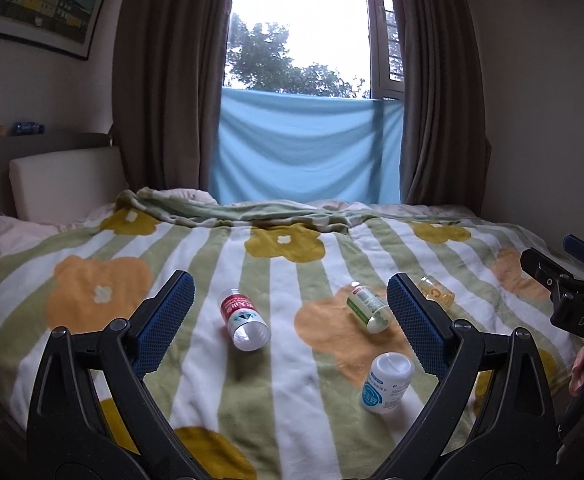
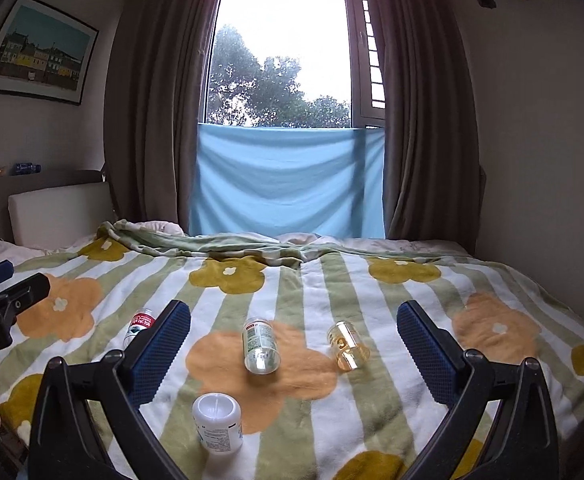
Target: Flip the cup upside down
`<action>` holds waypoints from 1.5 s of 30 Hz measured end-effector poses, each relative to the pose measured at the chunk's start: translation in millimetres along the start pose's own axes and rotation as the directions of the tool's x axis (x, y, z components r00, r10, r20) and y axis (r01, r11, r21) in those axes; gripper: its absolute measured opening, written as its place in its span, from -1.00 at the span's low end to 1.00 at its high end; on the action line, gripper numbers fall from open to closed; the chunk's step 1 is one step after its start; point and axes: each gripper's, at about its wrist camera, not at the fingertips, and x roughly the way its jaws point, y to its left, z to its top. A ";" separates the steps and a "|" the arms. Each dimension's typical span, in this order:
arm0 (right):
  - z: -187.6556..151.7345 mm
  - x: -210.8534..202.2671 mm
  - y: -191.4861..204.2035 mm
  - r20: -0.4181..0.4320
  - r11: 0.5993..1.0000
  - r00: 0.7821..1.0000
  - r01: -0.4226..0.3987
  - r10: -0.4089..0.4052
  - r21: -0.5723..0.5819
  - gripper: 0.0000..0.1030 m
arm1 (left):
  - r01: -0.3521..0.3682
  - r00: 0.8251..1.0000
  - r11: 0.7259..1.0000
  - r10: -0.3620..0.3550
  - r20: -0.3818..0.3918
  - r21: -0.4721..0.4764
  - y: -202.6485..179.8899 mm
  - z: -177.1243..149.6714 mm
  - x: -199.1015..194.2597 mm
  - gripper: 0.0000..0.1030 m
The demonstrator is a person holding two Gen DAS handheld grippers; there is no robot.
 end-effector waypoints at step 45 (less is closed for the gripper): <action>-1.9 -15.3 7.5 0.009 1.000 1.000 0.001 -0.001 -0.008 1.00 | 0.008 1.000 1.000 -0.008 -0.011 0.021 -12.0 -10.4 -11.3 0.88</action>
